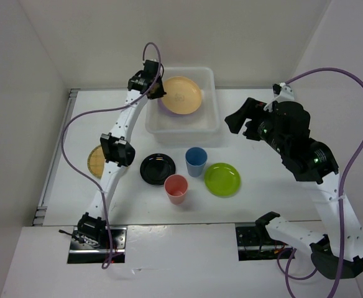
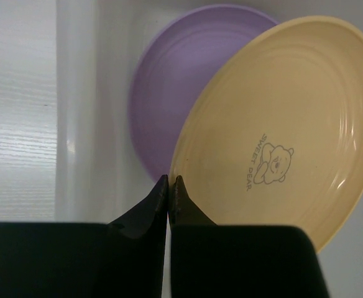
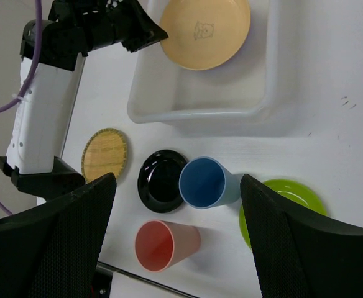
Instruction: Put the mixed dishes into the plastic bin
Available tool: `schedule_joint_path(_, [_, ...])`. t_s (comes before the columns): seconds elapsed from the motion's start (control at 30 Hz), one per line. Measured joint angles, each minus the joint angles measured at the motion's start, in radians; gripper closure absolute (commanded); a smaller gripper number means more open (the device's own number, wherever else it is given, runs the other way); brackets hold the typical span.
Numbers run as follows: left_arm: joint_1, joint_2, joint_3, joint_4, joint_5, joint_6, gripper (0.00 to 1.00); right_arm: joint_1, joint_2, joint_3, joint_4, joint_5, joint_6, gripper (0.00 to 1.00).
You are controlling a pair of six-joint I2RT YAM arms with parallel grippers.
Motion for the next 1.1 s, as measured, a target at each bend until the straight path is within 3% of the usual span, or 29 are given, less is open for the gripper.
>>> schedule_joint_path(0.27, [-0.028, 0.057, 0.0, 0.008, -0.071, 0.005, 1.0, 0.0, -0.001, -0.019, 0.005, -0.009, 0.008, 0.14])
schedule_joint_path(0.7, [-0.031, 0.067, 0.0, 0.083, -0.165, 0.014, 0.63, 0.0, 0.001, -0.041, 0.01, -0.028, 0.011, 0.14])
schedule_joint_path(1.1, [-0.043, 0.048, 0.021, 0.114, -0.201, 0.053, 0.46, 0.0, 0.006, -0.13, 0.052, -0.019, 0.016, 0.13])
